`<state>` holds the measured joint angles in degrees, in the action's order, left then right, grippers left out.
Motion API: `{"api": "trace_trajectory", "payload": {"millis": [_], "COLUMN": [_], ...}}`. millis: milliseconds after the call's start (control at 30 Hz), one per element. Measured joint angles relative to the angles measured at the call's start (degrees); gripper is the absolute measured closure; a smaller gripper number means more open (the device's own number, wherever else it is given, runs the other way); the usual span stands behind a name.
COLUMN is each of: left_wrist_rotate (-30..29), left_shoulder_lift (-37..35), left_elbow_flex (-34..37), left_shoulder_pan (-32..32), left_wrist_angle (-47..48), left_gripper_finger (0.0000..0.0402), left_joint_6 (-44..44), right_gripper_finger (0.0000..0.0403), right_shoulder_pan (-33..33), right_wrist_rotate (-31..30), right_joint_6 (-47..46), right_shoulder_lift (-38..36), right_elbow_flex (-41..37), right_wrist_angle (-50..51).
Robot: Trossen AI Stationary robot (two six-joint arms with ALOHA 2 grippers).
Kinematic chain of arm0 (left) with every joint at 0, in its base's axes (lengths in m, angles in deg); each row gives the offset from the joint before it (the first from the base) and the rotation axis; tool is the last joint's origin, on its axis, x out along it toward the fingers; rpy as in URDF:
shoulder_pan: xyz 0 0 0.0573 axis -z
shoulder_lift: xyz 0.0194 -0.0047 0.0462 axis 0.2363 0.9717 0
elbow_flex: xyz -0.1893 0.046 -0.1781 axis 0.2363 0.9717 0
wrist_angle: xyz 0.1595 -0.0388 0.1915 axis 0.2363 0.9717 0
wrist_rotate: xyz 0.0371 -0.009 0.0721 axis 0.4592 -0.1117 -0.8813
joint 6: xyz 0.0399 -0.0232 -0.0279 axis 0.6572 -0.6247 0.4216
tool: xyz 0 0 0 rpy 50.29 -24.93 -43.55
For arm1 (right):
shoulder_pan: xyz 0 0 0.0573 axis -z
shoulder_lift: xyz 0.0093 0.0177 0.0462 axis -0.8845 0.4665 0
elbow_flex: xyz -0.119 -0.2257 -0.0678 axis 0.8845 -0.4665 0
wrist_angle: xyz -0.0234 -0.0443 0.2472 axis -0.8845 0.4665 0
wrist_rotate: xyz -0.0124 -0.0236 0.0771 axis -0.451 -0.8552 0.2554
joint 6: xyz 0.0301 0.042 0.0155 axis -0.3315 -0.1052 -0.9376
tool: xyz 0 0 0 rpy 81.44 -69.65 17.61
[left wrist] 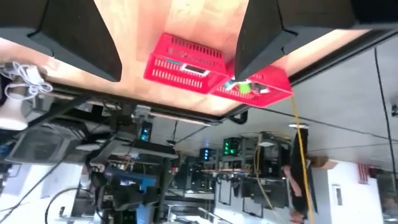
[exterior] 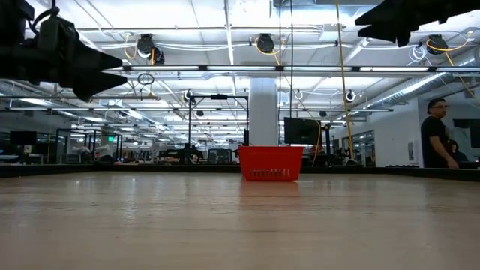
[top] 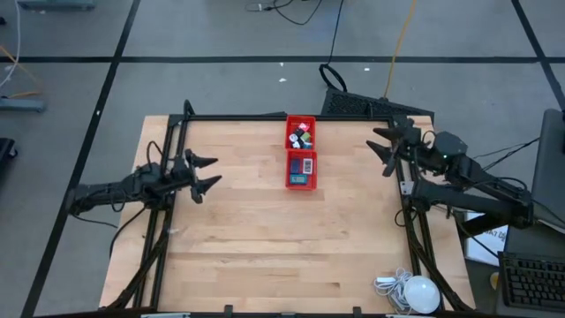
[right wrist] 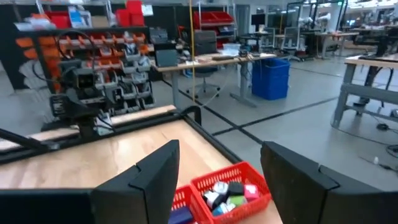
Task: Pick & Place Office items
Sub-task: Return to Home Position
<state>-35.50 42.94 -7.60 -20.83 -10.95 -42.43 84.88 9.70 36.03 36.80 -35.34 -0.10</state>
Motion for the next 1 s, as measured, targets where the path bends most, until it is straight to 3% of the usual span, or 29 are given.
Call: {"api": "trace_trajectory", "payload": {"millis": [167,367,433,700,900,1000], "left_wrist_rotate": [-3.35,-4.04,-4.49,-4.52,-4.5,-4.5], "left_shoulder_lift": [-0.04,-0.04,-0.04,-0.04,-0.04,-0.04], "left_elbow_flex": [-0.15,-0.13,-0.13,-0.13,-0.13,-0.13], "left_shoulder_pan": [2.75,3.4,3.4,3.4,3.4,3.4], "left_wrist_angle": [0.66,0.18,0.21,0.26,0.26,0.28], "left_gripper_finger": [0.0096,0.0089,0.0085,0.0074,0.0084,0.0091], "left_joint_6": [-0.15,0.98,1.17,6.97,7.02,7.17], "right_gripper_finger": [0.0186,0.0191,0.019,0.0187,0.0189,0.0187], "right_shoulder_pan": [-2.04,-4.97,-5.33,-5.19,-7.13,-7.6], "right_wrist_rotate": [0.56,15.68,17.78,17.9,20.43,16.05], "right_joint_6": [-1.18,0.61,0.75,0.34,-2.53,-2.84], "right_shoulder_lift": [-0.91,-0.86,-1.09,-5.62,-8.3,-8.32], "right_elbow_flex": [-4.89,-16.0,-17.87,-18.42,-26.37,-29.57], "right_wrist_angle": [-5.4,-22.8,-26.42,-21.56,-35.23,-36.98]}}
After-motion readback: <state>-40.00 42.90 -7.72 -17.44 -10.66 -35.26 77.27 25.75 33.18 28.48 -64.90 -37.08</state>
